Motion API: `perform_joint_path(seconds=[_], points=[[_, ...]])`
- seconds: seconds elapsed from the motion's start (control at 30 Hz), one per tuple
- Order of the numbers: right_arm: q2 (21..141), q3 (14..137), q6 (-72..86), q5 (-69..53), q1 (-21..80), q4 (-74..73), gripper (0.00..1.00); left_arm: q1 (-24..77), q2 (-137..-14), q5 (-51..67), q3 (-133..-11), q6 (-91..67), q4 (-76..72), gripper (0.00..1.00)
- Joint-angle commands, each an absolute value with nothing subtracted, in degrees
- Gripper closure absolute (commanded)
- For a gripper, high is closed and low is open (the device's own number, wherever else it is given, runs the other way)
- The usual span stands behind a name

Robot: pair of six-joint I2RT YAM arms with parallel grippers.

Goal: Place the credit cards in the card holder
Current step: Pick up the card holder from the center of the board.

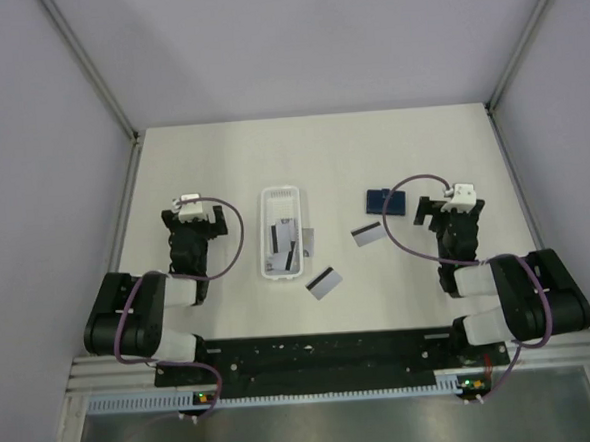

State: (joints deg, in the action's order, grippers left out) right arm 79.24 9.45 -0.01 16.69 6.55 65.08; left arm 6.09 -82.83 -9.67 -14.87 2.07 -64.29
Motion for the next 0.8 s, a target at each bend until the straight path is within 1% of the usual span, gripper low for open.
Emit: perform_joint_path(seconds=[0.0,0.4,0.47,0.53,0.57,0.6,0.67,0.7,0.73,0.77], points=[[78.7,10.0,-0.4,17.3,5.9,66.9,0.01,5.9,-82.1,-9.2,-14.6,2.2,-66.6,0.01],[78.7,10.2,-0.4,17.2,5.9,66.6,0.01,5.7,-82.0,-9.1,-14.8,1.9,-66.1,0.01],[78.1,10.3,-0.4,17.4,5.8,66.9,0.01,5.7,-81.7,-12.4,-14.7,0.8,-66.5,0.01],[73.3,13.6,-0.4,17.0,6.0,58.2,0.01,5.7,-80.3,-18.1,-14.7,-2.1,-65.3,0.01],[70.1,17.5,1.5,16.0,5.9,43.6,0.01,5.7,-79.5,-17.6,-15.1,-1.8,-63.3,0.01],[68.8,22.5,3.8,16.5,5.9,35.9,0.01,5.9,-78.9,-18.3,-16.0,-0.9,-62.8,0.01],[69.3,31.2,12.3,23.7,5.9,20.2,0.01,6.1,-75.0,-21.5,-21.4,-2.6,-49.1,0.01],[70.5,34.7,15.3,25.0,5.8,14.7,0.01,6.1,-73.0,-22.9,-25.0,-4.7,-41.2,0.01],[72.1,38.4,15.9,24.1,6.0,11.1,0.01,6.1,-71.9,-25.4,-29.2,-8.4,-30.3,0.01],[73.3,41.5,17.5,23.1,5.9,7.0,0.01,6.1,-71.8,-27.3,-32.7,-11.5,-23.5,0.01]])
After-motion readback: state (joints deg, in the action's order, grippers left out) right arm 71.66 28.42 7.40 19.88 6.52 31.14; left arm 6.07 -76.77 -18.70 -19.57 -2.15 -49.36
